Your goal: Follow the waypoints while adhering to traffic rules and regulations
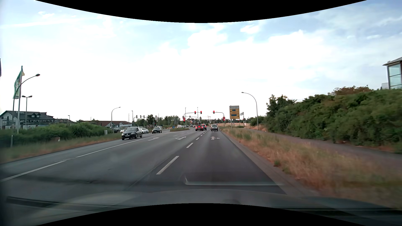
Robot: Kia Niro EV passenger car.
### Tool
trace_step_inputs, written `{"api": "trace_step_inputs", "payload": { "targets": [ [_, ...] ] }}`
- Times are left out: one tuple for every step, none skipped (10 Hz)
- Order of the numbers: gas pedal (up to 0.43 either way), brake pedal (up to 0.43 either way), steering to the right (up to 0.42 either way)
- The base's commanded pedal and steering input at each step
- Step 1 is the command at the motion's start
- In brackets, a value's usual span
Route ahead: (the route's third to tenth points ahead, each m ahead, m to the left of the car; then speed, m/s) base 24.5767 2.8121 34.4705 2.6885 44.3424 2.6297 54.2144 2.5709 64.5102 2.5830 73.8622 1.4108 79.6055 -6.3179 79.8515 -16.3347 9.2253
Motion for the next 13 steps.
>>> {"api": "trace_step_inputs", "payload": {
  "targets": [
    [0.0,0.134,-0.007],
    [0.0,0.14,-0.007],
    [0.0,0.146,-0.006],
    [0.0,0.152,-0.006],
    [0.0,0.159,-0.006],
    [0.0,0.165,-0.005],
    [0.0,0.165,-0.005],
    [0.0,0.171,-0.005],
    [0.0,0.171,-0.005],
    [0.0,0.171,-0.004],
    [0.0,0.177,-0.005],
    [0.0,0.177,-0.004],
    [0.0,0.183,-0.003]
  ]
}}
